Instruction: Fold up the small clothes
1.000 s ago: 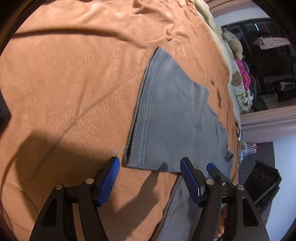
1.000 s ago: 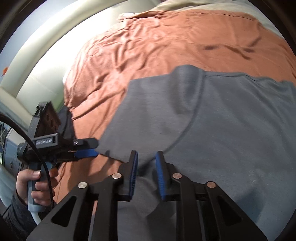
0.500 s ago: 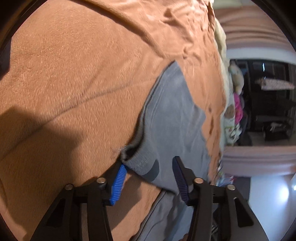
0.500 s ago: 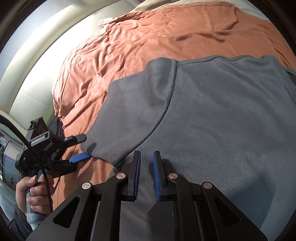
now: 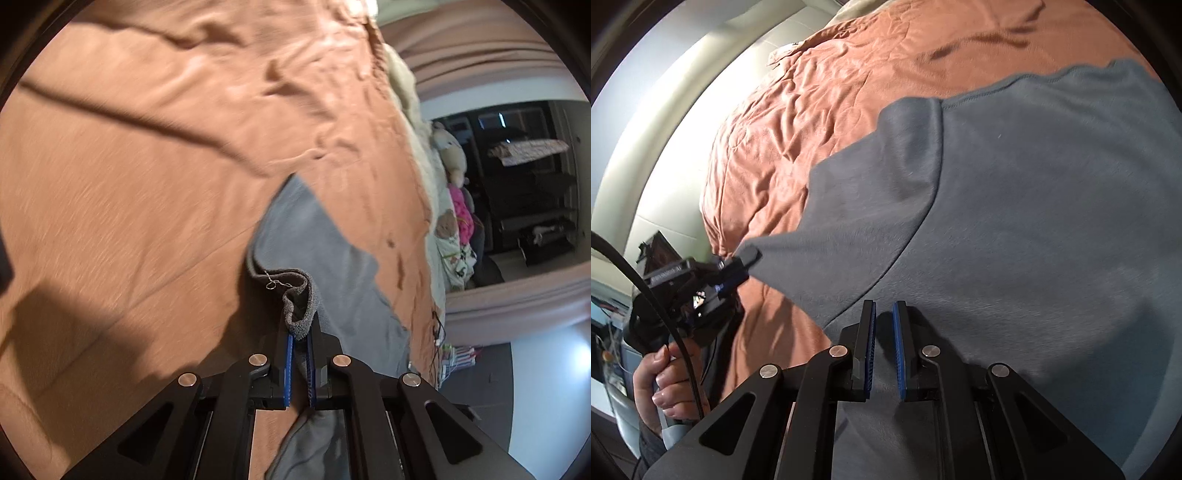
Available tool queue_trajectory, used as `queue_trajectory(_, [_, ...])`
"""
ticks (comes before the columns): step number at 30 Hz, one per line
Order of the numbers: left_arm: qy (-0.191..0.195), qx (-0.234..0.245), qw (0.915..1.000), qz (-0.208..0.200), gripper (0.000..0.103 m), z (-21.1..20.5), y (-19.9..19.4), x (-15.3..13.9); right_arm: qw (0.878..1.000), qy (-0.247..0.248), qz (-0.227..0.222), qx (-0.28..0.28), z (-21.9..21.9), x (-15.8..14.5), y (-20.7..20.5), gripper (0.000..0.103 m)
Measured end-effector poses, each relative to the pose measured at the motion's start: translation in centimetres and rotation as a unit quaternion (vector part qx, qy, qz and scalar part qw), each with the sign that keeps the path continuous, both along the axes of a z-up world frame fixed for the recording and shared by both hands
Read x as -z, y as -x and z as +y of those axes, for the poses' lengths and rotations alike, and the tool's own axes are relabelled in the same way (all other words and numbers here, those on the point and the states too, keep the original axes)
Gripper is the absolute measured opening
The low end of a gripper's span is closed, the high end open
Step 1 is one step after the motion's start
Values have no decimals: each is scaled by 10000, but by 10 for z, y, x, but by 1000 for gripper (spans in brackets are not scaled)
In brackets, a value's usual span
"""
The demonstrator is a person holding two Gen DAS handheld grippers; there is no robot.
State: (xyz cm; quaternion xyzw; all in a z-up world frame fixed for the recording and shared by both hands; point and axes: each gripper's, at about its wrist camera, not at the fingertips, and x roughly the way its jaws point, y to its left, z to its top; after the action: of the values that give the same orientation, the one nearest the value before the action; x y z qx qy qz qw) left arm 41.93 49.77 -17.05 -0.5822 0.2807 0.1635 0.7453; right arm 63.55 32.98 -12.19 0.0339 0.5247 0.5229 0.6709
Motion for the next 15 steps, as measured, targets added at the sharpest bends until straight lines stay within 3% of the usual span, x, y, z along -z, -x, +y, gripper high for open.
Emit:
queue_trajectory(7, [-194,545,9974,-427,5,-9,-23,-28,9993,-32,358,93,11,16,-6,4])
queue_trajectory(15, [199,983,9915,-826,5,-30,-41,-34,9975,-134,636,264,19,31,-11,4])
